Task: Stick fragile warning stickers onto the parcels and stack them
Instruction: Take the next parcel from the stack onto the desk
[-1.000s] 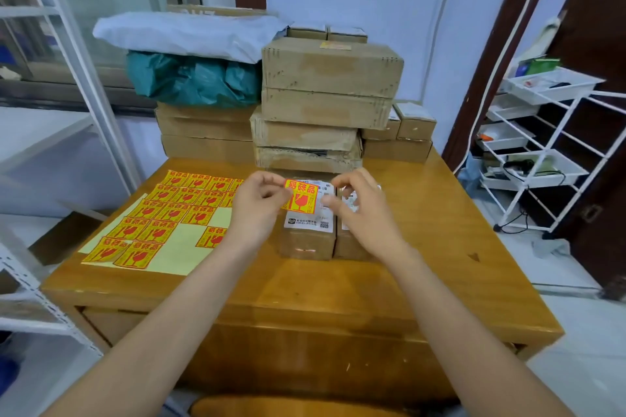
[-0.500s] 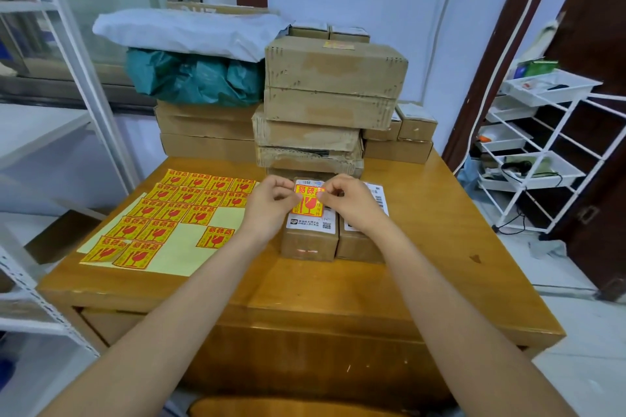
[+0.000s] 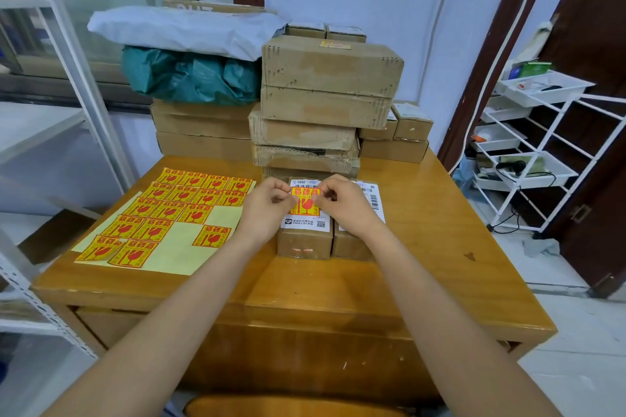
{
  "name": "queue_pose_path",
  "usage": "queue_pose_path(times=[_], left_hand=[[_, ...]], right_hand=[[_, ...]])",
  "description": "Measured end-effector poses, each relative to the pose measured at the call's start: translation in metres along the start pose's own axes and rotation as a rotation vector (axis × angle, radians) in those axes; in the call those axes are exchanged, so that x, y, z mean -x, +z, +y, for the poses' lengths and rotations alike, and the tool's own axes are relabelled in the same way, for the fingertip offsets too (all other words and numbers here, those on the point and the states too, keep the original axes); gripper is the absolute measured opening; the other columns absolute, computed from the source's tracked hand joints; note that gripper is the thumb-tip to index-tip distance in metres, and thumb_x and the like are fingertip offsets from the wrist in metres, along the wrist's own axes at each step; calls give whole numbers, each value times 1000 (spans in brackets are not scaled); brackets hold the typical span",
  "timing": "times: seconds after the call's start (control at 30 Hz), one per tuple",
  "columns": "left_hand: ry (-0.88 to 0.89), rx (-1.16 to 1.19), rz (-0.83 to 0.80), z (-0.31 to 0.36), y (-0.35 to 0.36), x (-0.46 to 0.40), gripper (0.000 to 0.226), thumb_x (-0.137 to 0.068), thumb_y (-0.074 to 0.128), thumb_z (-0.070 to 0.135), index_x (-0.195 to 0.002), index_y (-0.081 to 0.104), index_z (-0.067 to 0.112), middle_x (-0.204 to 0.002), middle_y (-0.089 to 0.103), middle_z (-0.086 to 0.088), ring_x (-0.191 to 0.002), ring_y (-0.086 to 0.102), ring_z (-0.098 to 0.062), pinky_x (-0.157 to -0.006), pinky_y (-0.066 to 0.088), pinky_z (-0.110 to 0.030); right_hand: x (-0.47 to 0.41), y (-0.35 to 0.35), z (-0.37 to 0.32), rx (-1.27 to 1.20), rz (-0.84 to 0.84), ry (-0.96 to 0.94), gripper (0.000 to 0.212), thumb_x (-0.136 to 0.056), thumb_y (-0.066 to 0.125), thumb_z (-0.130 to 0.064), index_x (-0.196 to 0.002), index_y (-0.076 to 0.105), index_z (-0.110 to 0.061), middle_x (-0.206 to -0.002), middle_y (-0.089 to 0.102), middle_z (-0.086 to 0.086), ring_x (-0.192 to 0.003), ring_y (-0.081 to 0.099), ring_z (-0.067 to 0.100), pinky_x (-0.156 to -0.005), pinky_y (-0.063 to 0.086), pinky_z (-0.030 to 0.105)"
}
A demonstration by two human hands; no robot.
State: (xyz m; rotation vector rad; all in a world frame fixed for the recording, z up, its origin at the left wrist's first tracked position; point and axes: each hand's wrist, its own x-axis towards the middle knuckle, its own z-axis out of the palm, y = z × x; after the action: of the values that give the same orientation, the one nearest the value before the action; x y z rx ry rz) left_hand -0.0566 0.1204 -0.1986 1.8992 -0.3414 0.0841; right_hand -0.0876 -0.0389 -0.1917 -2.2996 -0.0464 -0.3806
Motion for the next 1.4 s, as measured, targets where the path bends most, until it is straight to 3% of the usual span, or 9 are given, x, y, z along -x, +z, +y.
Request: queue_pose_path(times=[0.2, 0.37, 0.6, 0.9, 1.0, 1.13, 1.3, 1.4], left_hand=[[23, 14, -6, -1, 1, 0, 15, -85, 68, 14, -94, 56, 15, -86, 67, -9, -79, 59, -12, -63, 42, -14], [42, 7, -20, -2, 0, 1, 21, -83, 71, 12, -96, 55, 15, -81, 61, -1, -74, 56, -6, -58, 43, -5], [88, -40, -35, -2, 3, 2, 26, -81, 73, 8, -98, 53, 12, -78, 56, 3, -69, 52, -8, -57, 44, -7], [132, -91, -15, -7, 5, 1, 30, -79, 75, 12, -100, 53, 12, -77, 53, 4, -68, 50, -6, -58, 42, -9], [146, -121, 3, -9, 5, 1, 32, -78, 76, 13, -98, 51, 14, -78, 54, 1, -68, 50, -8, -58, 42, -12], [137, -193, 9, -8, 7, -4, 36, -77, 77, 17, -99, 49, 16, -79, 55, -2, -69, 51, -12, -60, 41, -20], [100, -237, 29, -9, 12, -12, 37, -77, 77, 21, -103, 53, 10, -84, 57, -6, -72, 51, -16, -64, 44, -32], [94, -232, 29, -9, 13, -14, 36, -77, 77, 22, -101, 53, 10, -83, 55, -3, -69, 49, -14, -58, 40, -25]], right_hand=[[0, 1, 1, 20, -2, -23, 15, -87, 66, -14, -77, 57, -7, -93, 53, 4, -83, 49, 15, -74, 41, 23], [-1, 3, 2, 52, -5, -36, 15, -86, 67, -14, -78, 57, -8, -92, 51, 1, -85, 48, 14, -73, 37, 21], [1, 4, 3, 101, 9, -62, 17, -82, 71, -15, -79, 59, -3, -90, 50, -2, -88, 48, 15, -76, 39, 24], [6, 3, -3, 160, 4, -59, 20, -83, 69, -19, -78, 53, -10, -94, 47, 0, -92, 41, 13, -68, 32, 15], [5, 4, -3, 176, 1, -38, 20, -83, 68, -20, -94, 55, -9, -102, 49, 1, -100, 42, 14, -76, 35, 21], [4, 3, -3, 198, -21, -10, 44, -84, 67, -22, -122, 51, -7, -119, 49, 4, -116, 40, 17, -91, 36, 23], [1, 3, -3, 271, -40, -6, 53, -89, 61, -30, -134, 46, -4, -131, 47, 7, -125, 33, 18, -93, 27, 17], [0, 4, -3, 293, -33, -4, 52, -91, 60, -30, -134, 47, -4, -132, 47, 8, -126, 33, 19, -98, 28, 21]])
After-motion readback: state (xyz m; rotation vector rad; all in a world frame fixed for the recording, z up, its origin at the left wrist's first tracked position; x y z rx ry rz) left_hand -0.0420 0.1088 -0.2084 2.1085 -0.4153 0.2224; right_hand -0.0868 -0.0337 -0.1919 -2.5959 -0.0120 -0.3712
